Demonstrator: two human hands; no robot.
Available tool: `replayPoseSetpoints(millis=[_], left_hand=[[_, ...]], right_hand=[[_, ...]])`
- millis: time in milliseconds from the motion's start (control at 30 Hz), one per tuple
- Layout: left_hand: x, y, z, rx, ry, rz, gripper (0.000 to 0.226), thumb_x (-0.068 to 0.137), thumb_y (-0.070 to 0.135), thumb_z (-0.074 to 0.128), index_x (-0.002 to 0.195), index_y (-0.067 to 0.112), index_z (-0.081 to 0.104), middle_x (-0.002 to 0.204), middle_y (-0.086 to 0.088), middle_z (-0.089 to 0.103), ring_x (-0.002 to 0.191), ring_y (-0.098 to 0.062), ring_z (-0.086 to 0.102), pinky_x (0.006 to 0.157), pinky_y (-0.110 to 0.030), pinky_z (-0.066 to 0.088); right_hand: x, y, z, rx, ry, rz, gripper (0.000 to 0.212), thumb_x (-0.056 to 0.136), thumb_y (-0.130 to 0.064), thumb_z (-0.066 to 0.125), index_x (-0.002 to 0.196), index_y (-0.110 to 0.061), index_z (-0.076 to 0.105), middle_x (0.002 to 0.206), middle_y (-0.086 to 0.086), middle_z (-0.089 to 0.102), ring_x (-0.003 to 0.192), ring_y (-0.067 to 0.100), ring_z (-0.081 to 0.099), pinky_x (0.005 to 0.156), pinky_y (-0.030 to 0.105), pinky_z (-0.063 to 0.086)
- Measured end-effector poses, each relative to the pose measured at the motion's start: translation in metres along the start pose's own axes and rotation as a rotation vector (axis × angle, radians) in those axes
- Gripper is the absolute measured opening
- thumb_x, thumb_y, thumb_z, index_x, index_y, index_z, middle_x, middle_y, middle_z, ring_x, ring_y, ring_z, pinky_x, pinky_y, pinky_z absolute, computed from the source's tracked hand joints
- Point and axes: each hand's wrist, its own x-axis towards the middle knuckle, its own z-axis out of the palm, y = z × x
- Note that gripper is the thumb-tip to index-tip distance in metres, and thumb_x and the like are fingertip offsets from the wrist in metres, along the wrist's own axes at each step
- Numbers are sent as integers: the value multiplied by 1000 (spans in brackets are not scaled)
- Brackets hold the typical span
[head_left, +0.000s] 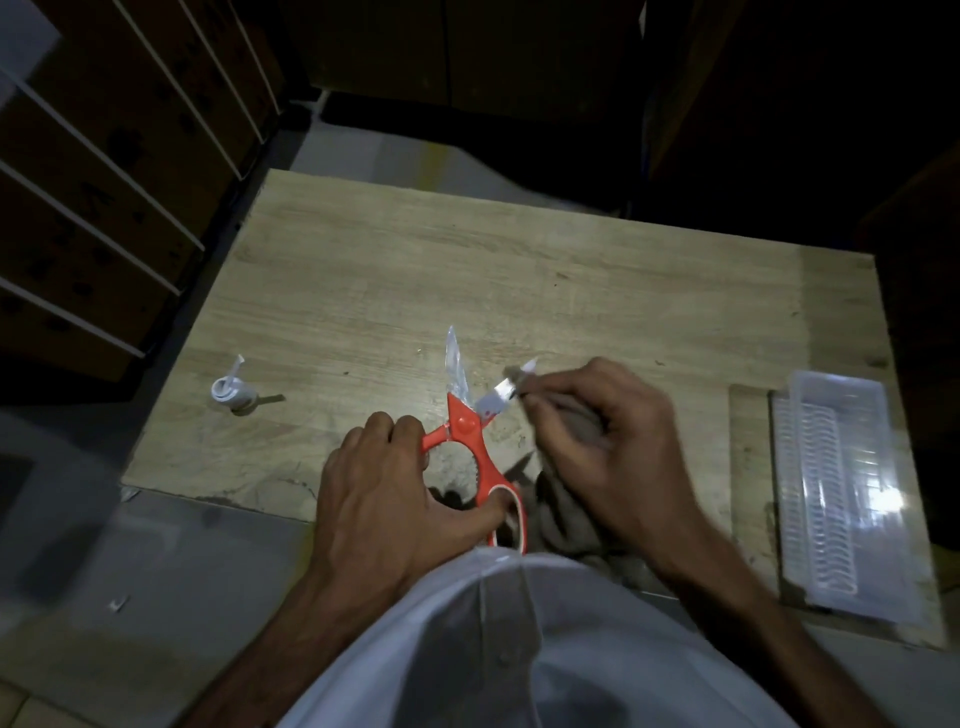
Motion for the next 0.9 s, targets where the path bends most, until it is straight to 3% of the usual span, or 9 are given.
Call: replayPoseSetpoints(millis=[133, 267, 500, 733, 833, 900], left_hand=[[0, 2, 0, -36, 66, 22, 67, 57, 88, 59, 80, 27, 51, 78, 10, 44, 75, -16, 47, 70, -34, 41], [0, 1, 1, 20, 112, 33, 69, 55, 89, 64, 80, 26, 53, 77, 10, 43, 74, -13, 42, 70, -30, 35], [-3, -1, 3, 71, 115, 45, 74, 56, 91, 62, 80, 21, 58, 76, 7, 48, 72, -17, 50, 67, -31, 39], [-5, -1, 2, 75, 118, 72, 77, 56, 93, 61, 82, 20, 60, 77, 8, 44, 72, -14, 44, 68, -30, 37], [-8, -2, 1, 24, 82, 73, 74, 58, 92, 59, 82, 22, 57, 78, 8, 45, 74, -16, 49, 70, -32, 42], [-9, -3, -2, -26, 72, 67, 69, 58, 89, 61, 82, 24, 53, 78, 9, 44, 74, -16, 47, 70, -33, 40]], right_hand=[[-7, -1, 24, -82, -136, -63, 14, 90, -30, 73, 101, -27, 79, 88, -10, 69, 79, 7, 66, 64, 30, 53], [-2, 6, 28, -203, -92, -77, 16, 87, -27, 76, 102, -27, 80, 86, -11, 68, 76, 5, 62, 61, 12, 35], [2, 13, 29, -219, -42, 24, 17, 88, -32, 71, 103, -28, 80, 82, -9, 64, 75, 10, 64, 57, 23, 39], [6, 23, 25, -281, 22, 75, 16, 88, -35, 69, 100, -29, 78, 83, -7, 62, 76, 12, 62, 58, 27, 44], [12, 40, 18, -351, 33, 110, 13, 89, -30, 71, 100, -26, 77, 87, -5, 65, 83, 17, 63, 64, 29, 43], [22, 62, -3, -359, 104, 230, 16, 91, -30, 68, 102, -23, 77, 95, 0, 72, 92, 25, 67, 73, 33, 47]])
